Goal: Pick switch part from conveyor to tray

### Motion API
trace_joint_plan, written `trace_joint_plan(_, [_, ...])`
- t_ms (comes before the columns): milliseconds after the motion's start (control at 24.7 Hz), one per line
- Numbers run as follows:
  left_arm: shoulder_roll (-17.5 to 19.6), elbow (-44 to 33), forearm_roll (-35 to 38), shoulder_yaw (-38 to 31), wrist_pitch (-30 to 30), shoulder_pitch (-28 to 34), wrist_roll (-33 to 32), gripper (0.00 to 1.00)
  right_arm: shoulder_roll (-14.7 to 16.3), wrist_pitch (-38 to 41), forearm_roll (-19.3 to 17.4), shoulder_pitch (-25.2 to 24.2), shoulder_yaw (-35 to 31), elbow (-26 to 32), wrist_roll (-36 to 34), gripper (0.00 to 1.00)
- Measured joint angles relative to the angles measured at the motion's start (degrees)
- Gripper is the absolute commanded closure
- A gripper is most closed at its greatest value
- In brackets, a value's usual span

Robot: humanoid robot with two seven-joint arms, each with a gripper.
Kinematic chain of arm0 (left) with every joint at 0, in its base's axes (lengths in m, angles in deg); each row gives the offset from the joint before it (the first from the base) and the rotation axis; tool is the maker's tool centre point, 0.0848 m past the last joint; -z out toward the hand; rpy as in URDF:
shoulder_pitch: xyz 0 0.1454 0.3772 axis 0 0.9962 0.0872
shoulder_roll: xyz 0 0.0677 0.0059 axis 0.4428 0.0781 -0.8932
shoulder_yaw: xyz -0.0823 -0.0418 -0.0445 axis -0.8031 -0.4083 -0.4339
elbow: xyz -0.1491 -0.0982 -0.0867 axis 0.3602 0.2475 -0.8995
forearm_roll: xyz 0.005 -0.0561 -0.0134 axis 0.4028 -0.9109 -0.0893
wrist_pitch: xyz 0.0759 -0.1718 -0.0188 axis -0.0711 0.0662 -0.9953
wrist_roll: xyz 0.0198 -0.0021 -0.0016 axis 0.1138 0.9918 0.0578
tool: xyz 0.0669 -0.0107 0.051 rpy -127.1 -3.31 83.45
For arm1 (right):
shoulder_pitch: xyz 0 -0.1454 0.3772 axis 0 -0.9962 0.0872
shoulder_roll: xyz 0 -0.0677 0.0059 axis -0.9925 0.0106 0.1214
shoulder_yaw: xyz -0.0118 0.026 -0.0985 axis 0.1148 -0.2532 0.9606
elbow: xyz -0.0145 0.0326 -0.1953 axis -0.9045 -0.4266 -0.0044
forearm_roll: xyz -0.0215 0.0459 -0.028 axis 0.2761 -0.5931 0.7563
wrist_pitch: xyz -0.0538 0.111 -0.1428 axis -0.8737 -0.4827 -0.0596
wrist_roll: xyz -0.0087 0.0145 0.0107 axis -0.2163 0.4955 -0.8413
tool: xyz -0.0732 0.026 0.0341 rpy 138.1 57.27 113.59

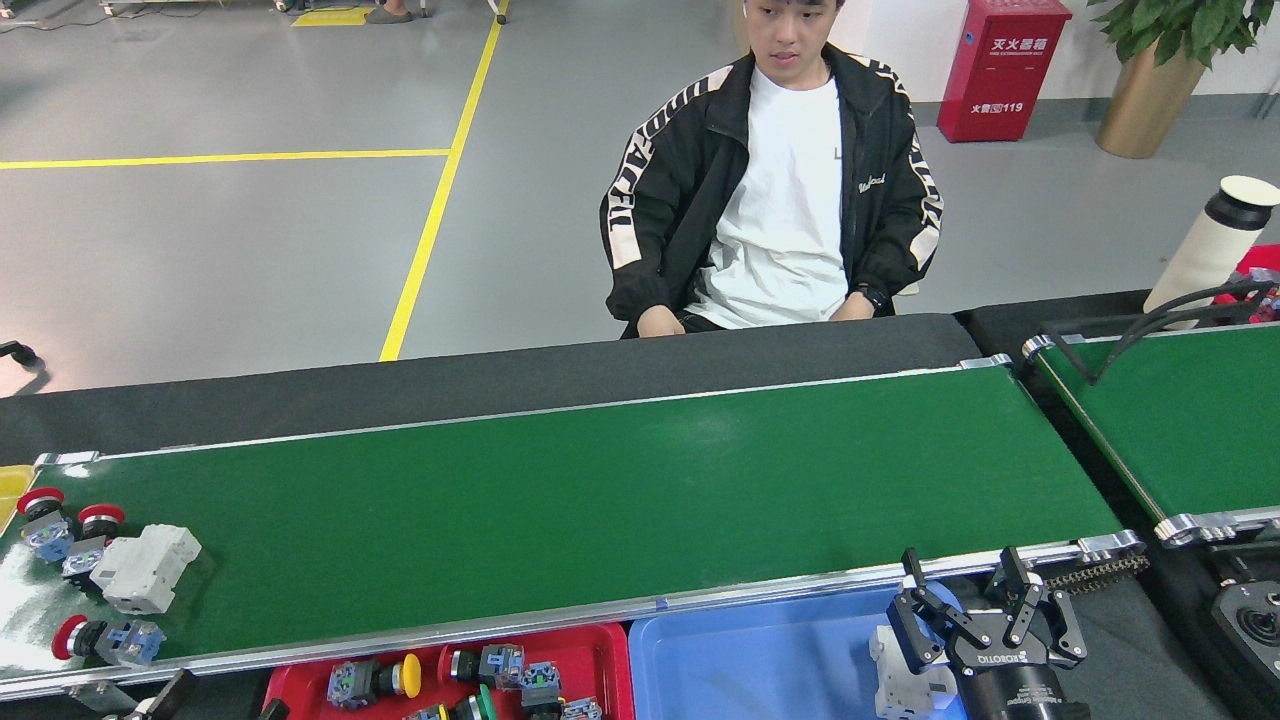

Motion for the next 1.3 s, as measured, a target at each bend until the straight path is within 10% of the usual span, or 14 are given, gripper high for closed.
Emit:
trace_joint_plan(202, [1.59,4.68,2.63,-0.05,15.08,-4.71,-0.59,0.0,0.0,-0.28,0.0,-0.13,-0.89,-0.18,0.0,0.0])
trace_joint_plan(567, [12.02,22.94,3.79,0.74,20.66,-18.2,-0.71,0.02,0.0,0.19,0.0,0.01,-0.73,-0.77,-0.01,0.0])
trace_joint_plan(810, [20.36,34.15,4.11,8.12,20.81,-22.24,0.07,0.38,0.0,0.56,0.0,0.3,-0.03,-2.0,-0.01,0.0])
trace_joint_plan(972, [21.38,36.38,3.41,9.06,19.18,-22.68,0.48,0.91,0.0,0.73,0.0,0.6,0.21,-2.31,-0.01,0.0])
trace_joint_plan(1296, [20.85,32.96,-3.98,9.22,16.72,-20.83,0.24,0.95,0.0,0.75,0.0,0.61,0.31,-2.33,-0.01,0.0])
